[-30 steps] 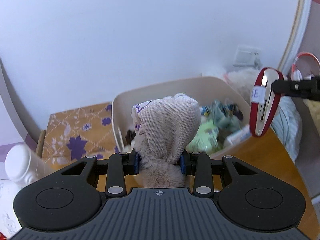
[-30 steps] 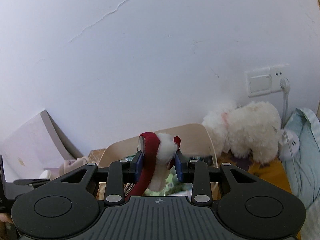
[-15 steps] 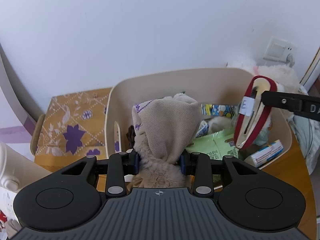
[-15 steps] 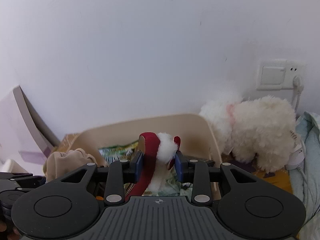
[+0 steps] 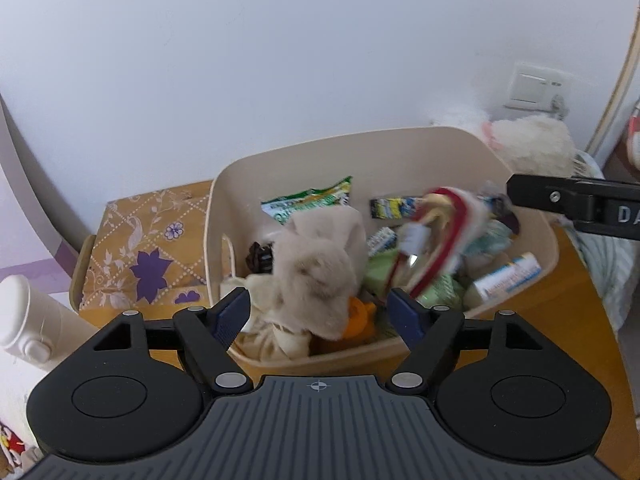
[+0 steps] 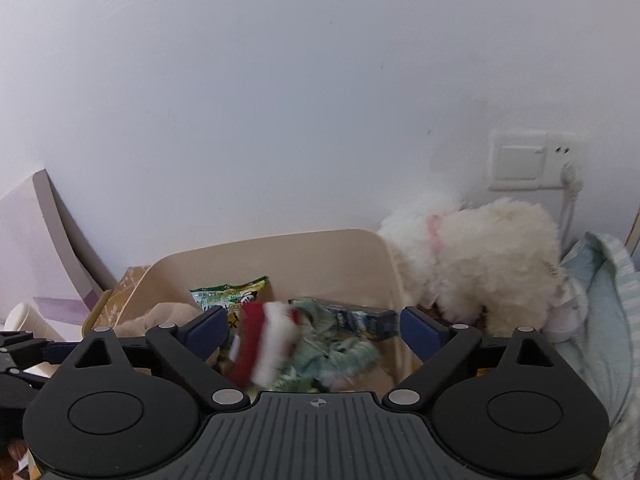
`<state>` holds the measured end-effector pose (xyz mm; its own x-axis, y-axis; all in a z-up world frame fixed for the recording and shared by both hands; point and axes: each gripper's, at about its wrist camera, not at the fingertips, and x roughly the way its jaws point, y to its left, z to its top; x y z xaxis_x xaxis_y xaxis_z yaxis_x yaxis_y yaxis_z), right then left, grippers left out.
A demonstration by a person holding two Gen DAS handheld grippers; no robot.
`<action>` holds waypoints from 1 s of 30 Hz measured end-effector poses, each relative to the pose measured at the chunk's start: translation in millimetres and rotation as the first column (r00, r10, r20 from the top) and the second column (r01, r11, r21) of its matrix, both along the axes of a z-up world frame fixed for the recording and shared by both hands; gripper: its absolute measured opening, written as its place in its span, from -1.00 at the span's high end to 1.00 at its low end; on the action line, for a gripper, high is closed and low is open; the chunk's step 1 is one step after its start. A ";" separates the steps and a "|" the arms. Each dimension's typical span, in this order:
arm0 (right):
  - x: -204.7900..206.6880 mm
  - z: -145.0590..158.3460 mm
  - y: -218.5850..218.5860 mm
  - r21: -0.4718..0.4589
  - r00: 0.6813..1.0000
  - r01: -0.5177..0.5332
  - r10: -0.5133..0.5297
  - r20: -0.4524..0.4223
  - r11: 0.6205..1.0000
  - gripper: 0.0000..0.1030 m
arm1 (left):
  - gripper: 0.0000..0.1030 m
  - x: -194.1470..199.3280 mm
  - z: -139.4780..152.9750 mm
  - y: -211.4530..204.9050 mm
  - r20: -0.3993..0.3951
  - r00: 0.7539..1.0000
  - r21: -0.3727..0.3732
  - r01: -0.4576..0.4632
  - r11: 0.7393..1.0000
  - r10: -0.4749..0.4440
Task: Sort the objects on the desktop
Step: 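Open both tools to drop the beige sock and red hair clip into the basket, then move the left tool to the orange sock while the right tool approaches the clear plastic packet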
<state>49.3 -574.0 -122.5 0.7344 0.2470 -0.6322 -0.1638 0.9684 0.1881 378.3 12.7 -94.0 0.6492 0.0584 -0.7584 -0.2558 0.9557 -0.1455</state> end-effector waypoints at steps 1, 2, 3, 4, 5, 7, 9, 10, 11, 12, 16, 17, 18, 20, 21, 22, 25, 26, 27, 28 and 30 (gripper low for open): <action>-6.0 1.4 -3.6 -0.007 1.000 0.004 -0.004 0.008 1.000 -1.00 | -0.50 -4.6 0.3 -2.4 0.002 1.000 -0.002 0.009 1.000 -0.009; -14.0 2.4 -7.9 -0.013 1.000 0.008 -0.008 0.018 1.000 -1.00 | -0.50 -9.5 0.4 -5.0 0.003 1.000 -0.004 0.018 1.000 -0.018; -21.6 2.7 -12.2 -0.017 1.000 0.011 -0.011 0.026 1.000 -1.00 | -0.50 -14.4 0.1 -7.7 0.004 1.000 -0.007 0.027 1.000 -0.026; -27.7 1.8 -15.5 -0.021 1.000 0.010 -0.009 0.025 1.000 -1.00 | -0.50 -18.3 -0.7 -10.3 0.003 0.999 -0.009 0.035 0.999 -0.035; -34.2 0.8 -18.6 -0.027 1.000 0.011 -0.010 0.018 1.000 -1.00 | -0.51 -23.0 -1.8 -13.4 -0.001 0.999 -0.012 0.041 0.999 -0.041; -45.9 -5.3 -26.3 -0.035 1.000 0.022 -0.022 0.004 0.999 -1.00 | -0.51 -30.4 -5.2 -18.8 -0.011 0.998 -0.022 0.056 0.998 -0.057; -55.0 -13.6 -33.0 -0.040 0.999 0.032 -0.033 -0.018 0.999 -1.00 | -0.51 -38.5 -10.0 -25.8 -0.025 0.997 -0.036 0.073 0.997 -0.073; -60.2 -18.0 -35.8 -0.045 0.999 0.038 -0.039 -0.031 0.998 -1.00 | -0.51 -42.1 -12.5 -29.5 -0.031 0.996 -0.042 0.083 0.996 -0.085; -66.2 -22.5 -38.5 -0.048 0.998 0.045 -0.047 -0.045 0.998 -1.00 | -0.51 -46.2 -15.4 -34.2 -0.037 0.994 -0.047 0.096 0.994 -0.098; -71.5 -26.6 -40.9 -0.050 0.997 0.052 -0.055 -0.058 0.997 -1.00 | -0.51 -49.7 -18.5 -39.9 -0.045 0.992 -0.051 0.112 0.992 -0.114; -88.5 -47.1 -49.4 -0.048 0.989 0.088 -0.093 -0.113 0.995 -1.00 | -0.51 -58.7 -31.1 -64.6 -0.080 0.978 -0.067 0.189 0.980 -0.194; -95.6 -49.6 -50.8 -0.045 0.988 0.092 -0.097 -0.122 0.995 -1.00 | -0.51 -60.0 -35.4 -72.0 -0.091 0.972 -0.074 0.212 0.974 -0.218; -98.9 -53.6 -51.7 -0.045 0.986 0.097 -0.102 -0.133 0.994 -1.00 | -0.51 -61.0 -39.9 -78.7 -0.103 0.965 -0.082 0.235 0.968 -0.243; -105.7 -61.2 -53.4 -0.047 0.981 0.109 -0.116 -0.156 0.993 -1.00 | -0.51 -62.0 -49.8 -92.8 -0.130 0.950 -0.098 0.273 0.957 -0.284; -107.9 -65.0 -53.7 -0.048 0.979 0.116 -0.122 -0.165 0.992 -1.00 | -0.51 -62.4 -54.1 -98.0 -0.139 0.946 -0.107 0.279 0.954 -0.292; -109.8 -69.0 -54.1 -0.048 0.977 0.121 -0.128 -0.172 0.991 -1.00 | -0.51 -62.7 -58.6 -102.8 -0.147 0.942 -0.117 0.285 0.951 -0.301; -115.2 -78.5 -53.4 -0.048 0.971 0.132 -0.139 -0.193 0.990 -1.00 | -0.51 -61.7 -71.3 -114.3 -0.171 0.938 -0.157 0.276 0.948 -0.302; -116.3 -81.2 -52.5 -0.051 0.969 0.132 -0.140 -0.201 0.990 -1.00 | -0.51 -60.5 -74.3 -115.9 -0.179 0.937 -0.167 0.270 0.948 -0.299; -117.4 -83.8 -51.8 -0.054 0.968 0.132 -0.140 -0.208 0.990 -1.00 | -0.51 -59.4 -78.0 -119.1 -0.189 0.936 -0.176 0.264 0.948 -0.296; -118.1 -86.3 -50.8 -0.057 0.967 0.130 -0.139 -0.215 0.990 -1.00 | -0.51 -57.7 -81.2 -122.4 -0.199 0.933 -0.181 0.264 0.947 -0.298; -119.7 -90.8 -49.1 -0.060 0.964 0.126 -0.137 -0.228 0.990 -1.00 | -0.51 -54.4 -89.4 -127.5 -0.223 0.929 -0.172 0.262 0.950 -0.296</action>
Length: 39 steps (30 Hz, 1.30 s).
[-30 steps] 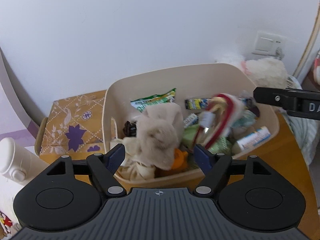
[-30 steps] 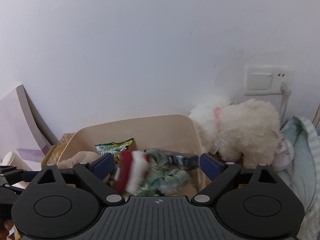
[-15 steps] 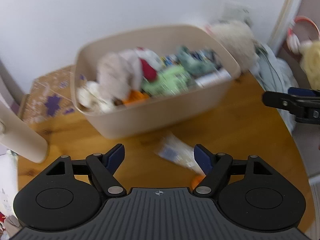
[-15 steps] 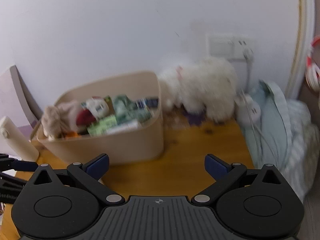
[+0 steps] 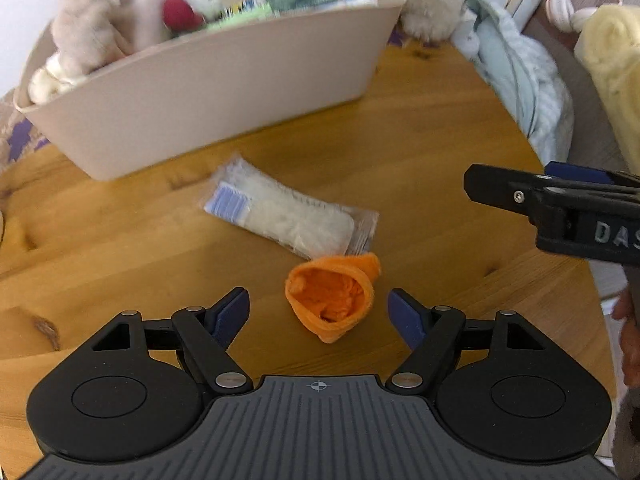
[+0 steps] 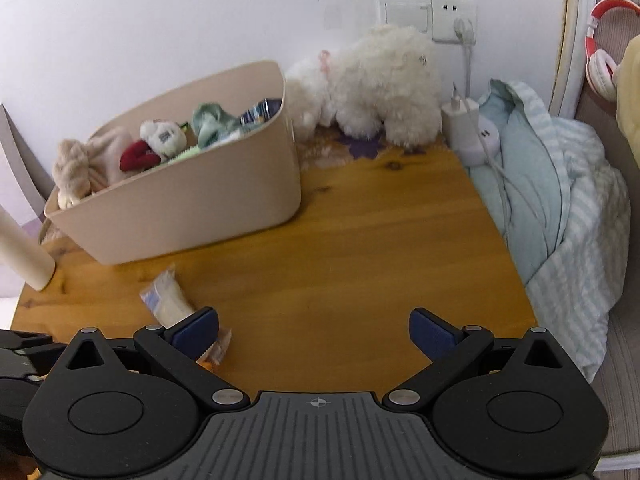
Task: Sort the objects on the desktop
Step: 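Move the left tool to the orange sock while the right tool approaches the clear plastic packet, then close the left tool on the orange sock while the right tool grasps the clear packet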
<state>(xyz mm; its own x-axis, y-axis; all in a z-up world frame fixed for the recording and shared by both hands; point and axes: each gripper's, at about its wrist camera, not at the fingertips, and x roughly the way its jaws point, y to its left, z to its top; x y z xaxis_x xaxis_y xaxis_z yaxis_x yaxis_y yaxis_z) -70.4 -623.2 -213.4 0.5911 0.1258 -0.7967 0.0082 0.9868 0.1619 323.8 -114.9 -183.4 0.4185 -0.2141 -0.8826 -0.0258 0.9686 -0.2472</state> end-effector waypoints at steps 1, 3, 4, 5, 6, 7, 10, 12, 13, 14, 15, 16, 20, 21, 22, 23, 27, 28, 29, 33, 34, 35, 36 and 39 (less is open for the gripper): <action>-0.4 -1.5 0.7 0.000 1.000 -0.001 0.001 -0.005 1.000 -1.00 | -0.51 1.8 -2.7 -1.1 -0.004 1.000 0.016 -0.004 1.000 0.004; -1.0 -3.6 2.2 -0.002 1.000 -0.006 0.006 -0.012 1.000 -1.00 | -0.51 4.5 -8.4 -2.6 -0.010 1.000 0.047 -0.020 0.999 0.021; -0.9 -4.7 3.3 -0.003 1.000 -0.010 0.010 -0.016 1.000 -1.00 | -0.51 5.2 -10.3 -1.5 -0.013 1.000 0.055 -0.027 0.998 0.028; -0.6 -5.5 4.6 -0.006 1.000 -0.016 0.016 -0.018 1.000 -1.00 | -0.51 5.7 -12.4 0.2 -0.017 0.999 0.060 -0.034 0.998 0.035; 0.1 -6.1 6.0 -0.010 1.000 -0.022 0.022 -0.019 1.000 -1.00 | -0.51 5.5 -13.6 3.8 -0.019 0.999 0.061 -0.039 0.997 0.040; 0.5 -6.6 7.8 -0.017 0.999 -0.029 0.029 -0.017 0.999 -1.00 | -0.51 5.6 -15.5 6.8 -0.020 0.999 0.064 -0.044 0.997 0.045; 2.1 -7.4 13.8 -0.040 0.998 -0.059 0.059 -0.003 0.997 -1.00 | -0.51 6.0 -20.2 18.2 -0.033 0.997 0.077 -0.067 0.995 0.070; 4.4 -9.1 18.8 -0.056 0.996 -0.090 0.090 -0.007 0.994 -1.00 | -0.51 6.7 -23.2 27.8 -0.047 0.994 0.076 -0.096 0.992 0.100; 5.3 -9.8 21.3 -0.063 0.995 -0.103 0.103 -0.010 0.993 -1.00 | -0.51 6.3 -24.6 32.8 -0.054 0.992 0.070 -0.112 0.991 0.116; 6.3 -10.5 24.4 -0.071 0.993 -0.115 0.115 -0.011 0.991 -1.00 | -0.51 5.9 -25.9 38.0 -0.062 0.989 0.061 -0.128 0.990 0.132; 6.6 -11.0 26.6 -0.077 0.992 -0.125 0.125 -0.011 0.989 -1.00 | -0.51 5.6 -27.2 42.7 -0.067 0.987 0.057 -0.141 0.988 0.145; 7.1 -11.3 28.8 -0.082 0.991 -0.135 0.135 -0.011 0.987 -1.00 | -0.51 5.2 -27.6 45.9 -0.069 0.986 0.060 -0.150 0.987 0.154; 10.1 -12.5 38.0 -0.094 0.985 -0.173 0.173 -0.012 0.980 -1.00 | -0.51 3.7 -30.1 58.5 -0.073 0.981 0.090 -0.171 0.981 0.178; 11.0 -13.0 40.3 -0.099 0.983 -0.184 0.184 -0.011 0.978 -1.00 | -0.51 3.0 -30.8 62.6 -0.077 0.979 0.095 -0.180 0.979 0.188; 12.4 -13.6 43.4 -0.104 0.980 -0.199 0.199 -0.011 0.974 -1.00 | -0.51 3.2 -32.4 65.7 -0.083 0.977 0.101 -0.190 0.977 0.198; 13.8 -14.3 46.2 -0.108 0.977 -0.213 0.213 -0.012 0.971 -1.00 | -0.51 3.2 -34.2 69.5 -0.090 0.973 0.106 -0.201 0.974 0.211; 20.9 -20.4 62.3 -0.146 0.959 -0.282 0.282 -0.024 0.948 -1.00 | -0.51 -2.1 -35.7 86.5 -0.116 0.960 0.088 -0.247 0.965 0.256; 22.9 -22.2 67.0 -0.159 0.955 -0.295 0.295 -0.026 0.942 -1.00 | -0.51 -3.4 -35.3 89.6 -0.119 0.959 0.079 -0.249 0.965 0.258; 24.5 -23.8 71.3 -0.175 0.952 -0.304 0.304 -0.026 0.937 -1.00 | -0.51 -4.0 -34.5 91.6 -0.118 0.959 0.072 -0.250 0.966 0.257; 30.7 -29.7 87.3 -0.210 0.934 -0.356 0.356 -0.039 0.911 -1.00 | -0.51 -4.8 -30.9 92.2 -0.125 0.968 0.021 -0.216 0.976 0.216; 31.6 -31.1 90.6 -0.217 0.928 -0.371 0.371 -0.042 0.903 -1.00 | -0.51 -4.8 -30.1 92.5 -0.132 0.970 -0.006 -0.208 0.978 0.205; 32.8 -32.7 95.0 -0.228 0.920 -0.390 0.390 -0.048 0.892 -1.00 | -0.51 -5.0 -30.3 93.4 -0.137 0.971 -0.035 -0.203 0.979 0.196; 33.7 -34.2 98.3 -0.239 0.912 -0.406 0.406 -0.053 0.882 -1.00 | -0.50 -4.9 -30.5 93.6 -0.141 0.972 -0.054 -0.199 0.979 0.190; 38.3 -39.6 107.6 -0.283 0.892 -0.447 0.446 -0.072 0.849 -1.00 | -0.49 -2.1 -35.0 91.8 -0.148 0.973 -0.032 -0.184 0.982 0.178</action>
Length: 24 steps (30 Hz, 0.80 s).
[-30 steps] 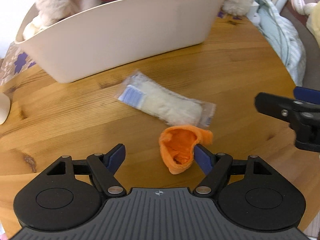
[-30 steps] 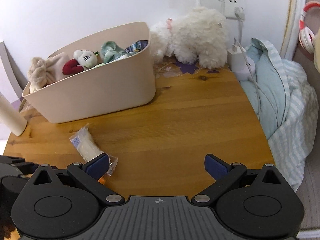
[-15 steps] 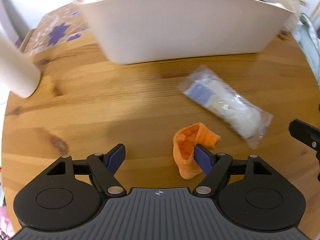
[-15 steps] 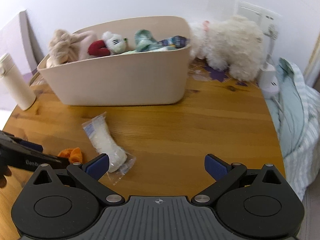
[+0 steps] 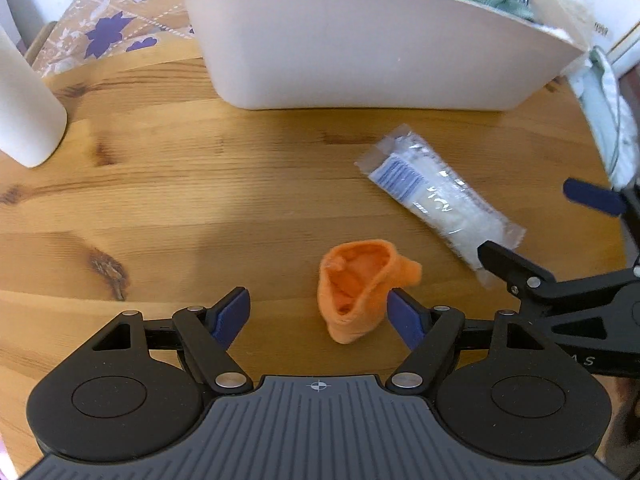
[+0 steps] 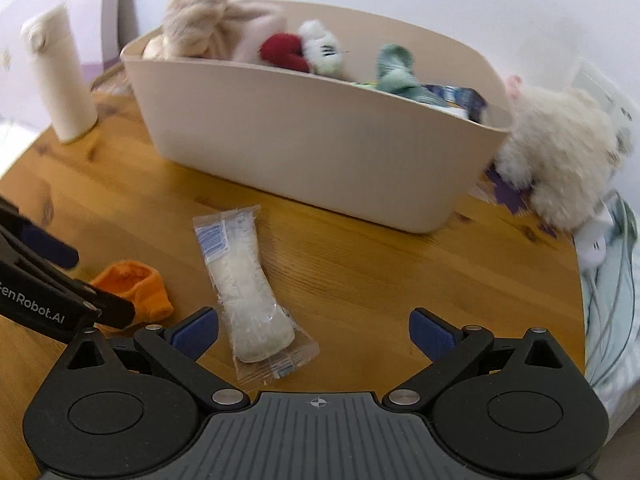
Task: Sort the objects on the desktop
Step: 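Close the left tool on the orange sock while the right tool grasps the clear packet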
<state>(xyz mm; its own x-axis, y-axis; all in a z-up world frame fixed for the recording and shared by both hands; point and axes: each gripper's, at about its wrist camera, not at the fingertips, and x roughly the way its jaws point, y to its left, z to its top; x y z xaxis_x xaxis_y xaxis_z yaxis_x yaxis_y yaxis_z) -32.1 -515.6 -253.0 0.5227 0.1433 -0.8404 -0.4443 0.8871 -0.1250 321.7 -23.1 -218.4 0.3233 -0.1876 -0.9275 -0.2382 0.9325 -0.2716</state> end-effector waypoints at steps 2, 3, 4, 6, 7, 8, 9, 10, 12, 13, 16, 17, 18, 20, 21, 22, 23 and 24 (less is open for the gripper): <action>2.1 -3.2 5.0 -0.031 0.999 -0.037 0.037 0.004 0.999 -1.00 | -0.49 2.1 -4.7 -0.3 -0.011 1.000 0.004 0.011 1.000 -0.011; 2.7 -4.3 7.3 -0.044 0.999 -0.054 0.054 0.008 0.998 -1.00 | -0.50 2.5 -5.5 -0.4 -0.008 1.000 0.011 0.018 1.000 -0.017; 3.5 -5.4 9.8 -0.058 0.997 -0.075 0.076 0.011 0.995 -1.00 | -0.50 3.3 -5.3 -1.7 0.001 1.000 0.025 0.029 0.999 -0.029; 4.5 -7.7 14.3 -0.080 0.993 -0.116 0.117 0.012 0.990 -0.99 | -0.50 4.7 -4.9 -4.3 0.012 0.998 0.059 0.059 0.997 -0.059; 4.1 -8.5 16.8 -0.091 0.990 -0.139 0.141 0.014 0.986 -0.98 | -0.50 6.8 -6.7 -4.0 0.014 0.998 0.072 0.068 0.995 -0.069; 4.6 -10.1 20.4 -0.105 0.986 -0.165 0.168 0.015 0.981 -0.95 | -0.50 8.7 -7.1 -4.8 0.016 0.997 0.081 0.074 0.994 -0.076; 4.6 -11.5 22.7 -0.115 0.982 -0.186 0.189 0.016 0.976 -0.93 | -0.50 10.2 -7.0 -5.6 0.018 0.997 0.086 0.079 0.993 -0.081; 4.7 -13.3 25.2 -0.122 0.978 -0.207 0.210 0.016 0.971 -0.89 | -0.51 11.0 -7.1 -6.1 0.022 0.996 0.089 0.083 0.993 -0.086; 5.9 -15.3 29.2 -0.120 0.971 -0.238 0.241 0.010 0.964 -0.75 | -0.54 12.2 -7.4 -7.5 0.038 0.994 0.095 0.095 0.991 -0.099; 5.6 -16.6 31.7 -0.120 0.967 -0.251 0.254 0.007 0.960 -0.67 | -0.54 12.9 -7.3 -8.8 0.048 0.993 0.105 0.102 0.989 -0.107; 1.7 -17.4 36.2 -0.116 0.956 -0.287 0.292 0.030 0.951 -0.39 | -0.51 15.2 -6.3 -10.4 0.078 0.990 0.126 0.111 0.986 -0.121; 1.3 -16.9 36.9 -0.102 0.954 -0.294 0.298 0.028 0.950 -0.19 | -0.46 16.9 -7.5 -7.1 0.088 0.988 0.124 0.112 0.986 -0.124; 2.2 -16.4 36.8 -0.084 0.954 -0.296 0.299 0.023 0.951 -0.09 | -0.35 17.3 -6.8 -6.7 0.100 0.987 0.125 0.117 0.985 -0.129; 1.3 -15.8 37.0 -0.056 0.953 -0.302 0.303 0.015 0.952 0.28 | -0.07 18.4 -4.4 -9.0 0.130 0.977 0.139 0.148 0.979 -0.167; 0.7 -15.5 37.4 -0.050 0.952 -0.305 0.306 0.012 0.951 0.35 | 0.17 18.3 -2.9 -11.0 0.144 0.971 0.144 0.171 0.975 -0.192; -0.6 -15.6 38.1 -0.055 0.952 -0.305 0.306 0.015 0.951 0.45 | 0.32 18.1 -1.5 -13.2 0.156 0.964 0.145 0.194 0.970 -0.216; -2.1 -15.6 39.1 -0.063 0.951 -0.306 0.308 0.019 0.950 0.47 | 0.60 17.7 0.4 -16.5 0.163 0.958 0.144 0.215 0.966 -0.238; -1.9 -16.5 39.8 -0.066 0.951 -0.307 0.309 0.020 0.950 0.48 | 0.68 17.8 1.1 -18.1 0.164 0.954 0.138 0.231 0.963 -0.252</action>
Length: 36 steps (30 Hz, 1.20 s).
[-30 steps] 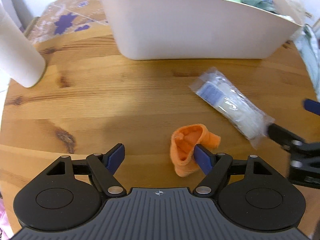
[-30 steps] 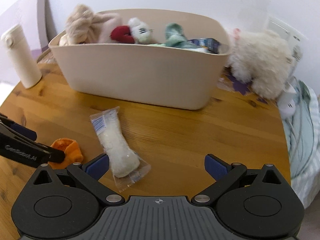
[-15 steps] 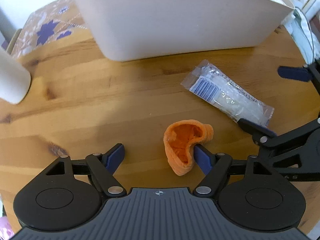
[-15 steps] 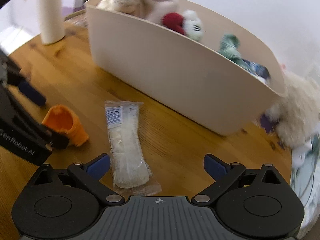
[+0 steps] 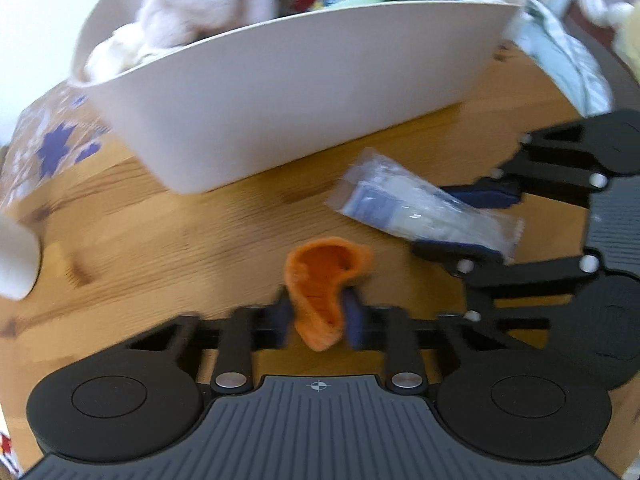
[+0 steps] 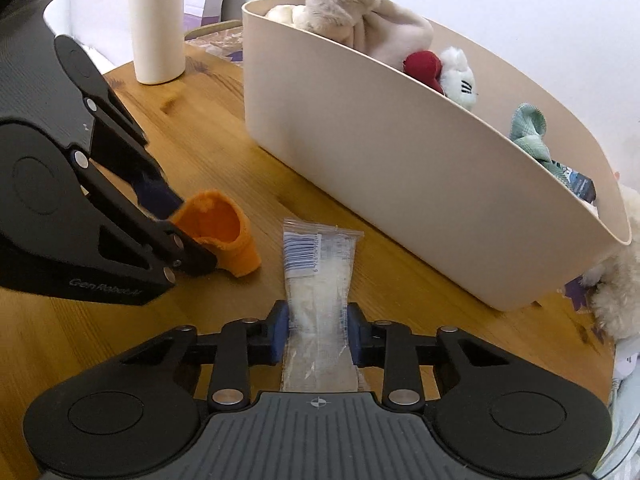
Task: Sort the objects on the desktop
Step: 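Close the left tool on the orange sock while the right tool grasps the clear packet, then carry the orange sock and clear packet up over the basket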
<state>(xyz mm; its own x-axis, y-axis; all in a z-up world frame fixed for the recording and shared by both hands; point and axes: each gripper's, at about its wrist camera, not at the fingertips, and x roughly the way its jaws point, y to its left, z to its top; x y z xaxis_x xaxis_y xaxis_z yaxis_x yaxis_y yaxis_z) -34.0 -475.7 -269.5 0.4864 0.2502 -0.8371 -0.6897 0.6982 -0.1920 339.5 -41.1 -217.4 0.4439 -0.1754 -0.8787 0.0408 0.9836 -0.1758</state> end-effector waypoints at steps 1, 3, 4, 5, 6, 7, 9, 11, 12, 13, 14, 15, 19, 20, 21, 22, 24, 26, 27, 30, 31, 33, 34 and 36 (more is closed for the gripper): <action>-0.6 0.4 -0.9 0.002 1.000 0.004 -0.004 -0.002 1.000 0.49 | 0.70 0.0 0.5 -1.2 -0.004 1.000 -0.005 0.007 1.000 -0.007; -1.5 1.7 -4.0 0.005 1.000 0.020 -0.020 -0.007 1.000 0.51 | 0.79 -0.6 1.5 -1.8 -0.015 1.000 -0.029 0.013 1.000 -0.013; -2.0 2.6 -6.0 0.005 1.000 0.026 -0.026 -0.007 1.000 0.52 | 0.80 -1.5 2.5 -1.4 -0.015 1.000 -0.043 0.012 0.999 -0.013; -2.0 4.1 -7.5 0.006 0.999 0.033 -0.033 -0.009 0.999 0.52 | 0.81 -2.0 3.2 -0.4 -0.012 1.000 -0.048 0.012 0.999 -0.013; -3.0 6.0 -10.0 0.009 0.999 0.040 -0.040 -0.010 0.999 0.52 | 0.81 -2.8 4.3 0.0 -0.007 1.000 -0.048 0.014 0.999 -0.014; -4.5 8.4 -13.1 0.015 0.999 0.045 -0.045 -0.010 0.999 0.52 | 0.81 -4.1 6.0 0.5 -0.002 1.000 -0.044 0.015 0.999 -0.015; -7.0 14.6 -19.1 0.024 0.999 0.050 -0.050 -0.002 0.998 0.53 | 0.82 -8.9 11.0 0.3 0.006 1.000 -0.043 0.012 0.999 -0.012; -10.6 21.6 -24.9 0.035 0.998 0.059 -0.059 0.006 0.998 0.53 | 0.82 -11.8 15.5 5.3 0.011 1.000 -0.056 0.005 0.998 -0.004; -12.2 25.6 -28.0 0.045 0.998 0.064 -0.065 0.009 0.997 0.53 | 0.82 -13.5 17.7 8.0 0.012 1.000 -0.066 0.002 0.998 -0.001; -14.8 30.5 -31.6 0.055 0.997 0.070 -0.071 0.015 0.996 0.53 | 0.82 -14.2 19.2 11.5 0.013 1.000 -0.075 -0.002 0.997 0.003; -14.7 32.6 -32.5 0.061 0.997 0.072 -0.074 0.021 0.996 0.52 | 0.82 -17.4 22.1 12.8 0.016 1.000 -0.082 -0.004 0.997 0.006; -17.3 37.4 -35.3 0.068 0.997 0.074 -0.076 0.031 0.995 0.52 | 0.82 -19.8 24.6 15.6 0.021 1.000 -0.087 -0.005 0.996 0.007; -25.5 55.8 -45.5 0.103 0.994 0.077 -0.084 0.066 0.992 0.52 | 0.82 -30.9 36.0 24.0 0.056 0.998 -0.080 0.000 0.997 0.005; -27.2 59.8 -46.9 0.108 0.993 0.073 -0.082 0.079 0.991 0.52 | 0.81 -33.6 39.7 25.1 0.071 0.997 -0.071 0.001 0.998 0.004; -28.9 64.5 -48.5 0.112 0.993 0.069 -0.079 0.091 0.991 0.52 | 0.81 -36.4 43.6 26.8 0.085 0.996 -0.064 0.003 0.998 0.002; -29.4 69.3 -49.4 0.116 0.992 0.064 -0.076 0.101 0.991 0.52 | 0.81 -39.4 47.7 28.6 0.097 0.995 -0.061 0.003 0.998 0.003; -31.7 82.5 -52.3 0.128 0.989 0.052 -0.069 0.128 0.990 0.52 | 0.81 -43.6 56.3 31.8 0.122 0.993 -0.061 0.001 0.998 0.006; -32.1 94.4 -54.1 0.142 0.985 0.048 -0.071 0.157 0.989 0.52 | 0.81 -45.4 63.9 35.7 0.143 0.989 -0.071 -0.008 0.997 0.018; -31.3 101.2 -56.7 0.151 0.983 0.049 -0.075 0.168 0.987 0.52 | 0.82 -46.3 68.5 38.6 0.155 0.988 -0.074 -0.014 0.997 0.025; -27.2 119.5 -58.3 0.176 0.974 0.058 -0.094 0.206 0.983 0.52 | 0.81 -48.6 84.1 44.5 0.204 0.978 -0.060 -0.041 0.997 0.052; -24.9 124.7 -58.7 0.182 0.971 0.062 -0.101 0.217 0.981 0.52 | 0.82 -47.8 89.4 46.3 0.220 0.974 -0.058 -0.049 0.997 0.061; -17.6 132.6 -57.1 0.192 0.964 0.071 -0.117 0.240 0.979 0.52 | 0.82 -44.7 101.3 51.1 0.252 0.965 -0.065 -0.064 0.996 0.078; -13.0 137.3 -56.5 0.197 0.959 0.076 -0.125 0.253 0.978 0.52 | 0.82 -42.3 108.2 53.4 0.268 0.960 -0.070 -0.069 0.995 0.086; -3.9 144.3 -55.6 0.205 0.952 0.087 -0.142 0.271 0.975 0.52 | 0.82 -35.8 121.0 57.3 0.300 0.949 -0.074 -0.077 0.994 0.096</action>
